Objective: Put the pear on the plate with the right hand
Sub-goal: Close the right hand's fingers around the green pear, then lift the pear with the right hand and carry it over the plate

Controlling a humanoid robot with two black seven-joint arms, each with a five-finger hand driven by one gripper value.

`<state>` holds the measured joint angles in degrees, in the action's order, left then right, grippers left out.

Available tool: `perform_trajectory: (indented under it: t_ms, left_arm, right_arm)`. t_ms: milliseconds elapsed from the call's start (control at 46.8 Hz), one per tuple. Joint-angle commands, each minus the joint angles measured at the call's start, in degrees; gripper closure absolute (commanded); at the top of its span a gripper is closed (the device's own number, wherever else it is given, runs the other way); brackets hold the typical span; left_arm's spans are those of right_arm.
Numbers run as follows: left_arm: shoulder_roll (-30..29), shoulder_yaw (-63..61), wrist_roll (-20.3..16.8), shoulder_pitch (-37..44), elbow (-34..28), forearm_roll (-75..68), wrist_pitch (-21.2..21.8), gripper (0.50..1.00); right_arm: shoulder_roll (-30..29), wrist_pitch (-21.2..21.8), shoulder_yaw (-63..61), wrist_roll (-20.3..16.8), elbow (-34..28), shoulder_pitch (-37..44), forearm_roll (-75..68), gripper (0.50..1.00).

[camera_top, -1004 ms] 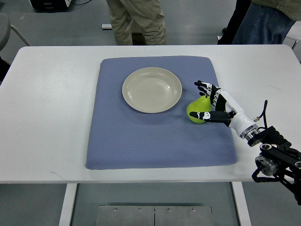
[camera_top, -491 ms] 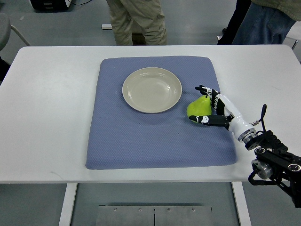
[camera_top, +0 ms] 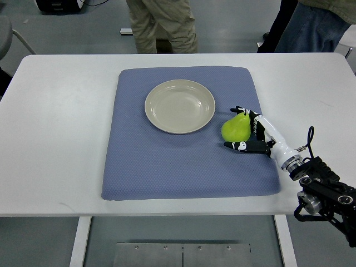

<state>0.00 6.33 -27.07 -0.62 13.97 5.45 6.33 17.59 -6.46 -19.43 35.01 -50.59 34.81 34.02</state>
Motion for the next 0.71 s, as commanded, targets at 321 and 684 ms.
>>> perform_trajectory:
  t_ms: [321, 684]
  left_arm:
    - [0.0, 0.0, 0.0, 0.0, 0.0, 0.0, 0.0, 0.5]
    - [0.0, 0.0, 0.0, 0.0, 0.0, 0.0, 0.0, 0.5]
  right_arm:
    - [-0.1, -1.3, 3.2, 0.0, 2.4, 1.3, 0.2, 1.0]
    - [-0.3, -1.7, 1.6, 0.0, 2.2, 6.0, -1.0, 1.0]
